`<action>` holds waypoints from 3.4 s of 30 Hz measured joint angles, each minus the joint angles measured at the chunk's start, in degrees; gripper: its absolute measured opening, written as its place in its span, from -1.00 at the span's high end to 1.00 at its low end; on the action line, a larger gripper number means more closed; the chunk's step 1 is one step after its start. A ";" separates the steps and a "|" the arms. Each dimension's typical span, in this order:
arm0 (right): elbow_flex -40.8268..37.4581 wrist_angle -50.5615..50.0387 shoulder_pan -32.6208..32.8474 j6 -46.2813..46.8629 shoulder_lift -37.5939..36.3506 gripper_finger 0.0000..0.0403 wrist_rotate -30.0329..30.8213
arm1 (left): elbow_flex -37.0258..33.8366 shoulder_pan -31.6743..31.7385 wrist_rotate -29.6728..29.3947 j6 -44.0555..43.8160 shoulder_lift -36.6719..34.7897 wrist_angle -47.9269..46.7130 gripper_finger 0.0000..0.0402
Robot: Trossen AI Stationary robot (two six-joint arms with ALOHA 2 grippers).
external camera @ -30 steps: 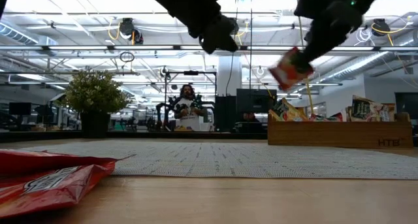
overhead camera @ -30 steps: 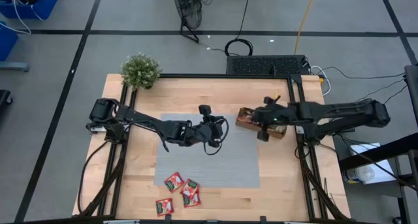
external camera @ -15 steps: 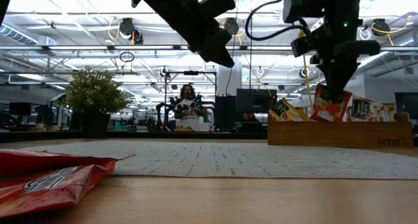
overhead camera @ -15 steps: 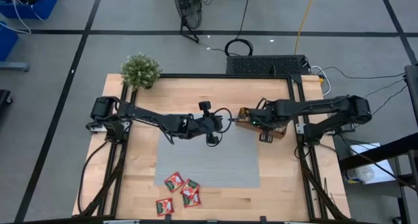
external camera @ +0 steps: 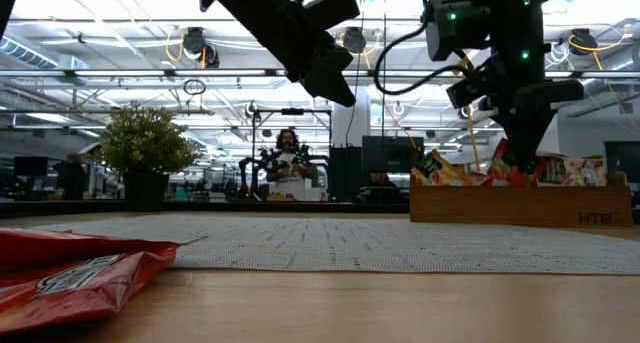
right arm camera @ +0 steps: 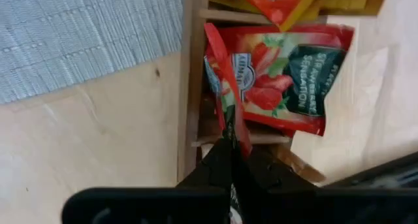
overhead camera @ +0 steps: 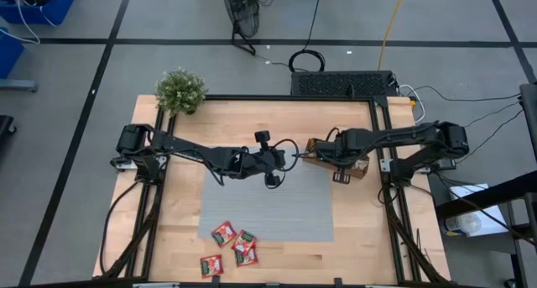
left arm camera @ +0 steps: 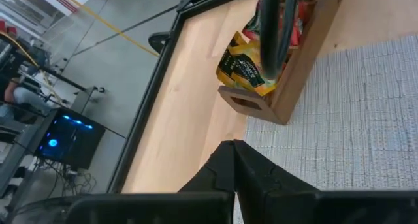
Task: Pick & Place Tea
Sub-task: Put the red tea bag into the middle section of the wooden organizer
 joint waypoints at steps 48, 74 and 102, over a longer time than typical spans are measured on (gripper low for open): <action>-1.51 9.11 -2.03 0.54 1.51 0.20 12.24 | -0.02 0.37 1.48 -1.67 0.00 -0.76 0.75; -1.40 23.23 -1.88 -7.77 -18.12 0.26 17.74 | -1.25 -8.32 27.50 -50.14 0.01 -49.00 0.73; -34.89 101.61 2.91 -17.69 -21.14 0.27 -6.16 | -1.18 -42.68 36.47 -104.09 1.62 -25.67 0.12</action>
